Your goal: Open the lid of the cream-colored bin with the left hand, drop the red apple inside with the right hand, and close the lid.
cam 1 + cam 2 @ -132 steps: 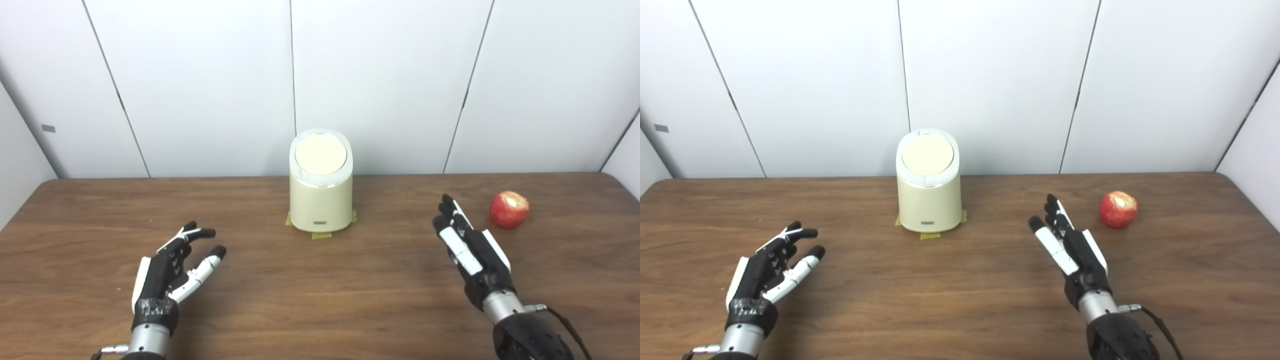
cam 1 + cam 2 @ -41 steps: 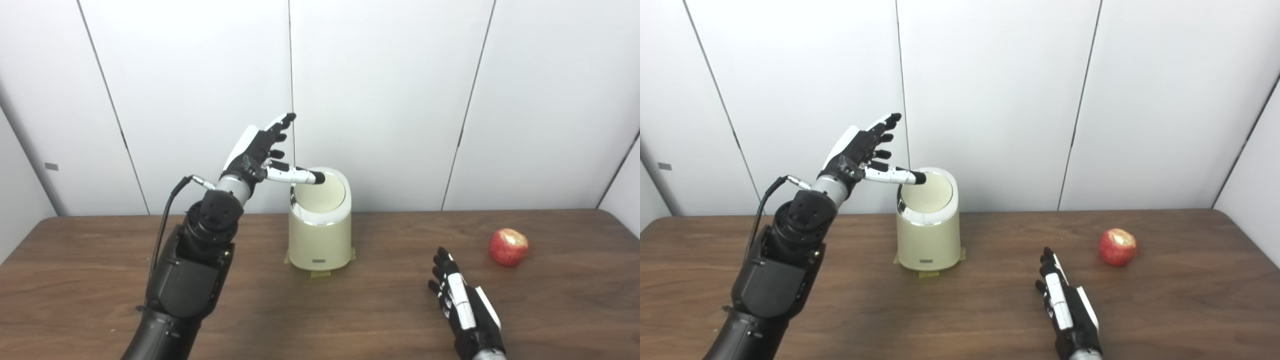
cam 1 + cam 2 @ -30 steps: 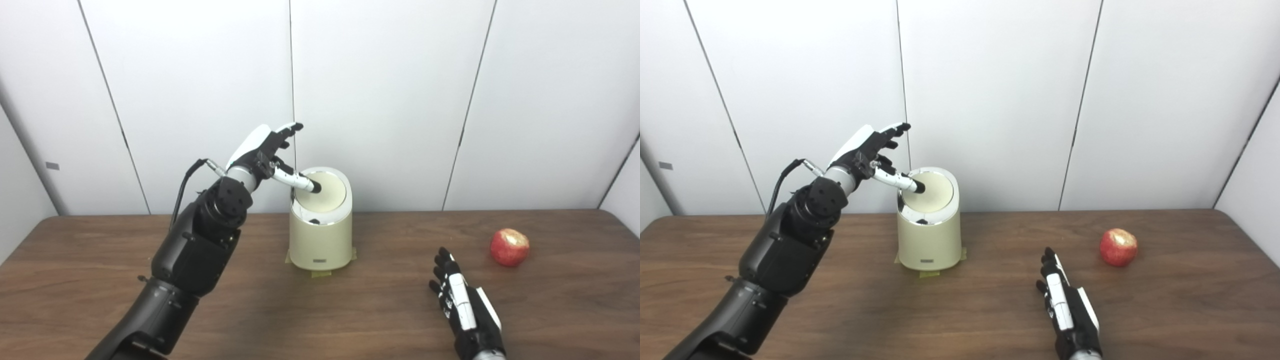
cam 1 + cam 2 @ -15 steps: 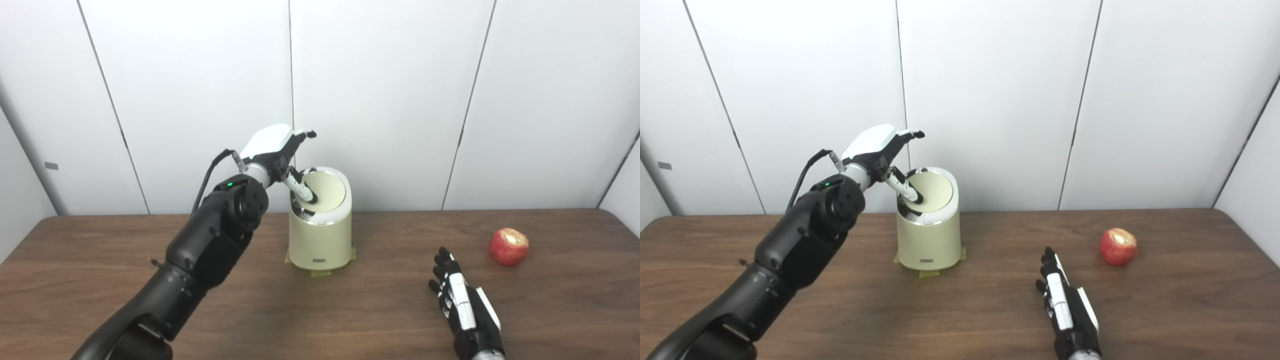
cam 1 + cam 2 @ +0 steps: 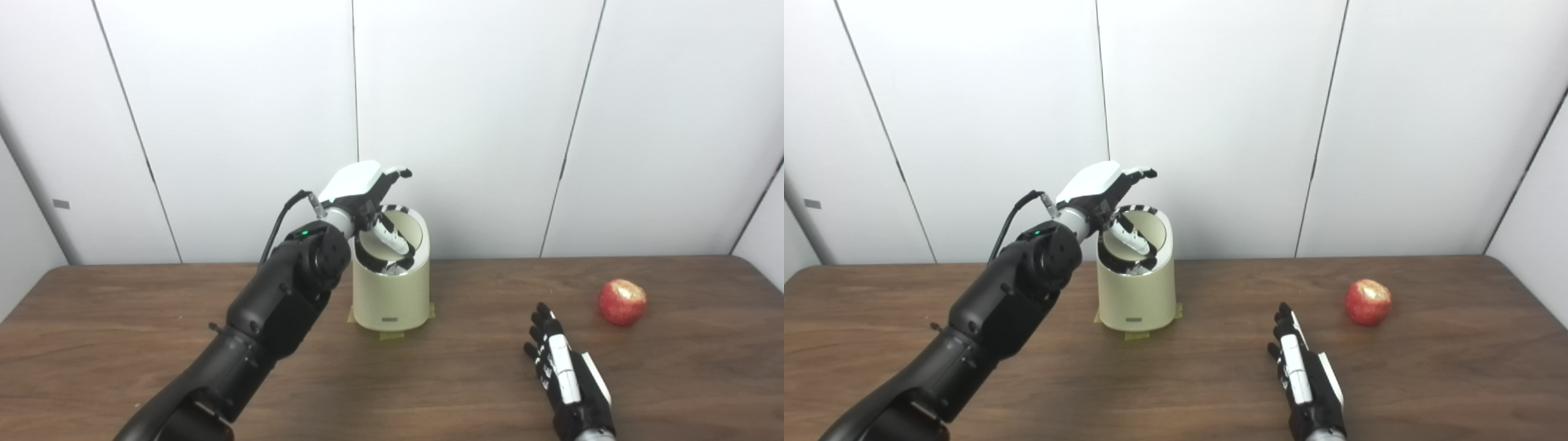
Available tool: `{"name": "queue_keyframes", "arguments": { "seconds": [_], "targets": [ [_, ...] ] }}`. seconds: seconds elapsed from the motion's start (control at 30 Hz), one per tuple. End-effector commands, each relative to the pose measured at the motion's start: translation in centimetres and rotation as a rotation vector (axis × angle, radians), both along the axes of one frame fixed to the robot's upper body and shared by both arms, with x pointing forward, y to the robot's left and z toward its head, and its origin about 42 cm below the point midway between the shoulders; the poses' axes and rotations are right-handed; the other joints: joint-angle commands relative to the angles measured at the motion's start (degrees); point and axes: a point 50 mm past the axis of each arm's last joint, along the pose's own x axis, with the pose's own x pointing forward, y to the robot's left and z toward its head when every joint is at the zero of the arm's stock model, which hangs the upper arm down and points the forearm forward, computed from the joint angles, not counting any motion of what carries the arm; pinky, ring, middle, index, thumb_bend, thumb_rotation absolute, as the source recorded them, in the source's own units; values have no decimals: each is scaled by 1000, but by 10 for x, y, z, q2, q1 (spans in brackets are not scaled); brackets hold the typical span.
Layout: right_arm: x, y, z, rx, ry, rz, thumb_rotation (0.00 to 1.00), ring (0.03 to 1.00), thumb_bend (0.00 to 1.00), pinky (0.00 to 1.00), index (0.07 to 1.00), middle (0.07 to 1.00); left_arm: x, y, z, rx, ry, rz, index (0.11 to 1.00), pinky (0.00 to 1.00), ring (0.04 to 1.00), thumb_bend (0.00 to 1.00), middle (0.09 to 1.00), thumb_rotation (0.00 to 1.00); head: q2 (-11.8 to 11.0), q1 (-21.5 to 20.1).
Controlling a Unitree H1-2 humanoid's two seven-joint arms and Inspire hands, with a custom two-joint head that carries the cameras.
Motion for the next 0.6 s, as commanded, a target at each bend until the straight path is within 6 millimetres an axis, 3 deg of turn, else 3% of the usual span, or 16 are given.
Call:
{"name": "queue_keyframes", "arguments": {
  "seconds": [0.0,0.27,0.57],
  "targets": [
    [5,3,18,-4,-71,6,959,995,742,957,1000,1000,4,0,33,45,-139,-19,905,858,903,953,907,99,2,1],
    [3,1,19,-14,-80,7,966,991,744,950,1000,1000,3,3,21,135,-184,-32,914,907,926,946,920,64,4,5],
    [4,-1,17,-15,-69,6,964,984,749,946,1000,995,4,8,30,53,-152,0,916,908,920,911,914,48,3,9]
  ]
}}
